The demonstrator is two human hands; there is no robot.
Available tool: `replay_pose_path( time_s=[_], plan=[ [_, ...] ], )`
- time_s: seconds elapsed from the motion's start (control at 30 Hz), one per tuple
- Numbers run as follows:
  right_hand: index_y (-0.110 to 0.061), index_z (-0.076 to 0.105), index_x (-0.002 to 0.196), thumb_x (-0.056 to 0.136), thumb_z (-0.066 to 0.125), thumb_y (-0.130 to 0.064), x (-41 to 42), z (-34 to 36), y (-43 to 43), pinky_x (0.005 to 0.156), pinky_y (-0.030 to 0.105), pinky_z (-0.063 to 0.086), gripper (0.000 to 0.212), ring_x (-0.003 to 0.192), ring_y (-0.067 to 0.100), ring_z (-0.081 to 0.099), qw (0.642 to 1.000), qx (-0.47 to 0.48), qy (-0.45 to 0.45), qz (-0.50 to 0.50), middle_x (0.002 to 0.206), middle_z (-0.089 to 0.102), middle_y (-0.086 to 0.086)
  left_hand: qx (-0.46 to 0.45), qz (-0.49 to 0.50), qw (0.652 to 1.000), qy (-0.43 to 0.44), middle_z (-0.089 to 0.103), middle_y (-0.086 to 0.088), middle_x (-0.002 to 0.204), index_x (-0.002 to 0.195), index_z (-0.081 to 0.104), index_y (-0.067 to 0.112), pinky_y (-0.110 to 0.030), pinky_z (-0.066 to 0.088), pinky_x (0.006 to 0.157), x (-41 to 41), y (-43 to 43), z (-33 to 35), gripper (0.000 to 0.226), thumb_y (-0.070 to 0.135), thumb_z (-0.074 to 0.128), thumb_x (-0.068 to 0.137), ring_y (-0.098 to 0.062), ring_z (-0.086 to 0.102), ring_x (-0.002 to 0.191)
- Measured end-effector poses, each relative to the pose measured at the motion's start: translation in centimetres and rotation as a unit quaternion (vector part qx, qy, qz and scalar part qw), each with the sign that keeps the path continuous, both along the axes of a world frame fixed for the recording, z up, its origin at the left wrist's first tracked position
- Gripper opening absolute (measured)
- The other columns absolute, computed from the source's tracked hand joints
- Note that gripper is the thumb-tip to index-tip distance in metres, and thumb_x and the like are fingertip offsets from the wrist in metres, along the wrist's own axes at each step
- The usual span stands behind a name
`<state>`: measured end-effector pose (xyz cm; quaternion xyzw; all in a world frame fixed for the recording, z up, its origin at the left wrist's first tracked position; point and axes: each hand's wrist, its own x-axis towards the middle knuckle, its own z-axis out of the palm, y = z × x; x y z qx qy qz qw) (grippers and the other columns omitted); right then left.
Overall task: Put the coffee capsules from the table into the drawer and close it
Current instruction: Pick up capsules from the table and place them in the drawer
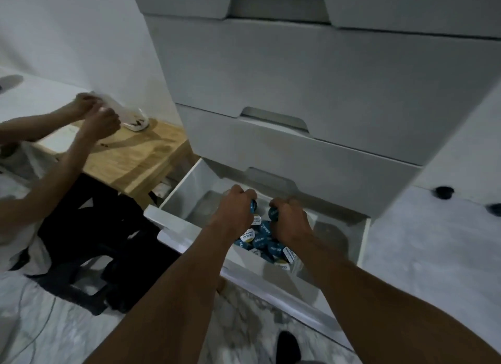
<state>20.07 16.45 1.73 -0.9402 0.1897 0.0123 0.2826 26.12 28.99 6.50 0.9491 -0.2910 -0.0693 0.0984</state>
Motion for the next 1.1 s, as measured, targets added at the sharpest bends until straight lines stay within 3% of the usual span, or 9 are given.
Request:
replay_pose_path(
  time_s=[0.13, 0.3, 0.4, 0.6, 0.93, 1.1],
  plan=[
    [-0.019, 0.057, 0.12, 0.083, 0.067, -0.013, 1.0, -0.7, -0.3, 0.087, 0.038, 0.051, 0.038, 0.102, 0.035, 0.059, 1.0, 0.0, 0.014, -0.028, 0.117, 0.05, 0.015, 0.017, -0.054, 0.998, 0.017, 0.054, -0.009, 0.122, 0.125, 0.054, 0.02, -0.029, 0.047, 0.086, 2.2, -1.2, -1.5, 0.042, 0.016, 0.065, 0.085, -0.027, 0.058, 0.102],
    [-0.015, 0.054, 0.127, 0.079, 0.068, -0.011, 1.6, -1.4, 0.0, 0.095, 0.039, 0.049, 0.05, 0.111, 0.035, 0.057, 0.996, 0.006, 0.022, -0.087, 0.123, 0.056, 0.015, 0.026, -0.137, 0.99, 0.036, 0.056, -0.009, 0.121, 0.126, 0.05, 0.017, -0.041, 0.051, 0.09, 4.7, -2.2, -3.2, 0.048, 0.021, 0.069, 0.082, -0.03, 0.059, 0.106],
    [-0.011, 0.057, 0.12, 0.079, 0.067, -0.009, 1.7, -1.5, 0.9, 0.094, 0.037, 0.047, 0.042, 0.109, 0.034, 0.057, 0.99, 0.001, 0.032, -0.135, 0.119, 0.056, 0.014, 0.031, -0.18, 0.982, 0.056, 0.054, -0.008, 0.121, 0.123, 0.052, 0.014, -0.038, 0.047, 0.093, 5.9, -2.0, -4.0, 0.047, 0.019, 0.071, 0.08, -0.029, 0.056, 0.109],
    [-0.012, 0.056, 0.123, 0.081, 0.066, -0.009, 2.1, -1.6, 2.0, 0.091, 0.032, 0.044, 0.043, 0.109, 0.033, 0.056, 0.981, -0.008, 0.04, -0.191, 0.117, 0.055, 0.013, 0.032, -0.252, 0.965, 0.057, 0.047, -0.007, 0.131, 0.129, 0.051, 0.013, -0.033, 0.042, 0.095, 7.4, -1.4, -5.1, 0.047, 0.017, 0.065, 0.084, -0.026, 0.052, 0.118],
    [-0.009, 0.058, 0.119, 0.082, 0.065, -0.01, 3.2, -1.5, 2.1, 0.089, 0.034, 0.046, 0.037, 0.106, 0.032, 0.058, 0.975, -0.027, 0.068, -0.21, 0.114, 0.06, 0.014, 0.026, -0.297, 0.953, 0.049, 0.055, -0.009, 0.119, 0.12, 0.057, 0.011, -0.036, 0.048, 0.089, 8.7, -2.4, -6.1, 0.04, 0.01, 0.064, 0.081, -0.026, 0.055, 0.11],
    [-0.011, 0.059, 0.105, 0.079, 0.068, -0.015, 3.4, -2.1, 1.6, 0.082, 0.039, 0.055, 0.027, 0.094, 0.033, 0.063, 0.972, -0.04, 0.069, -0.223, 0.102, 0.066, 0.013, 0.049, -0.296, 0.953, 0.039, 0.057, -0.009, 0.116, 0.12, 0.056, 0.012, -0.039, 0.05, 0.09, 9.0, -2.8, -6.7, 0.041, 0.016, 0.067, 0.082, -0.027, 0.057, 0.107]
  ],
)
